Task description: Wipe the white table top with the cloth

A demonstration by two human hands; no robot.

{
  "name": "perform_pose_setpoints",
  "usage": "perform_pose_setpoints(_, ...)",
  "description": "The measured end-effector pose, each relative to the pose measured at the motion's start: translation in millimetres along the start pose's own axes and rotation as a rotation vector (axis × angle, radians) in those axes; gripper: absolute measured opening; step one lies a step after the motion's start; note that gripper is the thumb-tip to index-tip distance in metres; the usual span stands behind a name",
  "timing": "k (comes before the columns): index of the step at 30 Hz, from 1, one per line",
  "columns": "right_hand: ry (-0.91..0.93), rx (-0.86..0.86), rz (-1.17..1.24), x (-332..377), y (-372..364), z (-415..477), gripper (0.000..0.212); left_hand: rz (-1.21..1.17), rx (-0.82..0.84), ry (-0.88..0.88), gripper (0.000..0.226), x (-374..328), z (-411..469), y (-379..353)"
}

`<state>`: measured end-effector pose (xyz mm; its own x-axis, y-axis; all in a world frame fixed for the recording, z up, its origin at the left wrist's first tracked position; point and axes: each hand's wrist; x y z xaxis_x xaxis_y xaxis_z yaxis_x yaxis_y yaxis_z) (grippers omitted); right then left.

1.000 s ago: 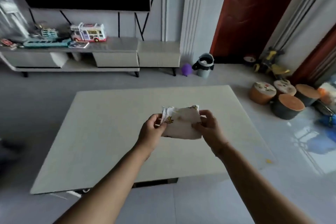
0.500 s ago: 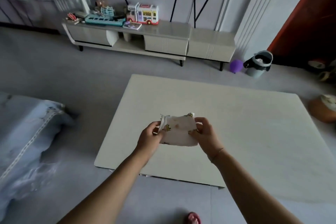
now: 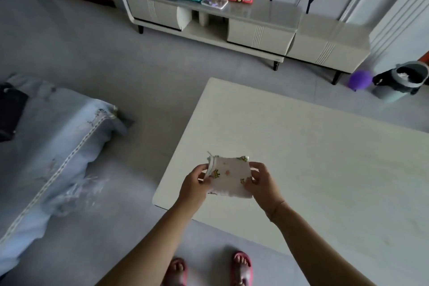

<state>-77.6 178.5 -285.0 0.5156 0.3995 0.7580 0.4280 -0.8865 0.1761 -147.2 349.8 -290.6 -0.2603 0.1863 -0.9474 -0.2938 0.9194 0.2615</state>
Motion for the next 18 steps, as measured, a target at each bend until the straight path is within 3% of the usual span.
perform_pose_setpoints(11,-0.186,-0.204,0.028,-49,-126,57,0.041,0.054,0.225,0.075,0.029,109,55,73)
perform_pose_setpoints(18,-0.283,-0.327,0.032,-95,-177,94,0.041,0.183,0.323,0.055,0.029,178,74,80)
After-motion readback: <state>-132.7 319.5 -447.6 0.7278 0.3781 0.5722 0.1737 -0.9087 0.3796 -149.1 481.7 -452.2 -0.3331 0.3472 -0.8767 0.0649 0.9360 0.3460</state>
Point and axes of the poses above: each hand's wrist, its own z-axis towards the middle knuckle, its own y-axis out of the back of the hand, x = y × z, and after that the axes turned 15 degrees about -y, right-handed
